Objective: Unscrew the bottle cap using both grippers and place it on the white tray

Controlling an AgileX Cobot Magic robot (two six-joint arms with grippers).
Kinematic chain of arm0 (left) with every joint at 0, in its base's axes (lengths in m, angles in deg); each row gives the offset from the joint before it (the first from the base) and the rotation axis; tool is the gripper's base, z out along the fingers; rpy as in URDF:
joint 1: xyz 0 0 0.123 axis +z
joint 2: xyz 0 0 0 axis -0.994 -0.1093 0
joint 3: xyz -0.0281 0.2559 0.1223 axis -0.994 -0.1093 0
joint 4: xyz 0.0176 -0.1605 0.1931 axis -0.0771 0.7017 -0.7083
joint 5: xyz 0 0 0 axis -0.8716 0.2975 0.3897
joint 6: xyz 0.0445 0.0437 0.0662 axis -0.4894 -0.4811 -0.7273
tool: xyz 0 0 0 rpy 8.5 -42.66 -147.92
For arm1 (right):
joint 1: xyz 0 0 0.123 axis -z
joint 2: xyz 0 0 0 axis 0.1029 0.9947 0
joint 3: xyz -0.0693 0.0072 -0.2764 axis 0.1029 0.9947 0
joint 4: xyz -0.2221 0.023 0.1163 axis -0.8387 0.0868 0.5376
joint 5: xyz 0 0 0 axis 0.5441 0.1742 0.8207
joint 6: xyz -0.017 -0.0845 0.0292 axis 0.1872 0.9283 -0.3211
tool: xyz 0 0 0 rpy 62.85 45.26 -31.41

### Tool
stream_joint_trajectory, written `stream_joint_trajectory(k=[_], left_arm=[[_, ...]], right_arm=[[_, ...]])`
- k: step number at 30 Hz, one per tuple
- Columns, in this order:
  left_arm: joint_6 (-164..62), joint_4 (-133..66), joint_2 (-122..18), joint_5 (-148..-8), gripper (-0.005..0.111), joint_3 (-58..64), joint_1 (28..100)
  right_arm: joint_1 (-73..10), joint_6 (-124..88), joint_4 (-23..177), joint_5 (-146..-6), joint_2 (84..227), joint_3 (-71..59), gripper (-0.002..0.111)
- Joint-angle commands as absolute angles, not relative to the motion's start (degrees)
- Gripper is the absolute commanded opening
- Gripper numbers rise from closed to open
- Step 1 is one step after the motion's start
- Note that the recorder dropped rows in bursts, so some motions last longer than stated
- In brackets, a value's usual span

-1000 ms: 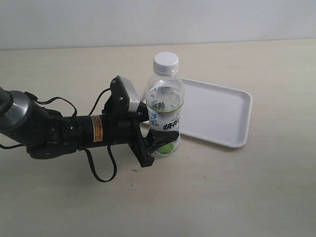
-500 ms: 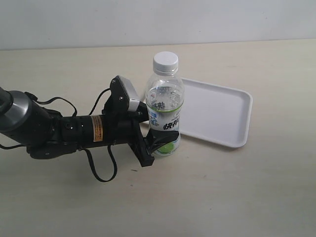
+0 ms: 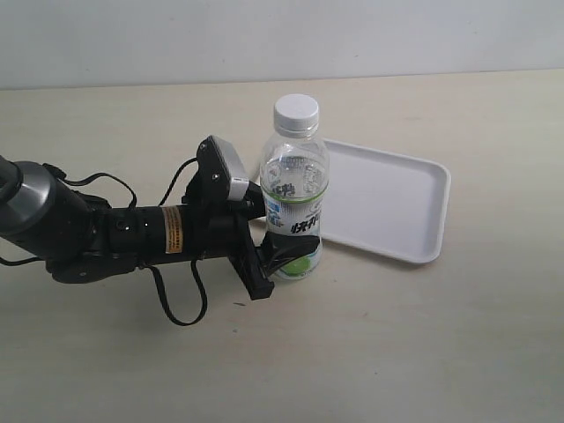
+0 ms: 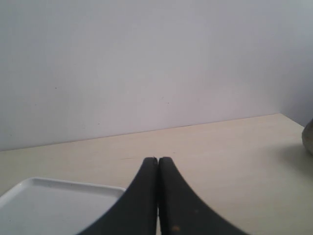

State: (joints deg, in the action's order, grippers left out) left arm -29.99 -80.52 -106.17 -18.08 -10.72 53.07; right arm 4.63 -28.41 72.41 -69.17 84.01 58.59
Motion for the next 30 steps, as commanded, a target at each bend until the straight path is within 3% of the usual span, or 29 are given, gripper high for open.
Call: stream_joint_trajectory(k=[1,16,22,30], left_arm=[[-29.7,-81.1,-105.9,-17.8,0.0,-10.4,52.9],[-29.8,-81.1,-105.9,-17.8,0.0,-10.4,52.9],[-29.8,-81.1,-105.9,-18.1,0.0,-10.4,52.9],[-29.8,-80.9,-105.9,-18.4,0.0,-10.4,52.9]], right_arm=[[4.4,-28.4,72.3,-69.3,83.6,58.8,0.0],[4.4,-44.4,91.8,-93.8,83.6,58.8,0.0],[4.4,-39.8,82.5,-79.0,89.6,45.4,0.0],[4.4,-23.2,68.8,-41.8,120.1,9.9,0.0]])
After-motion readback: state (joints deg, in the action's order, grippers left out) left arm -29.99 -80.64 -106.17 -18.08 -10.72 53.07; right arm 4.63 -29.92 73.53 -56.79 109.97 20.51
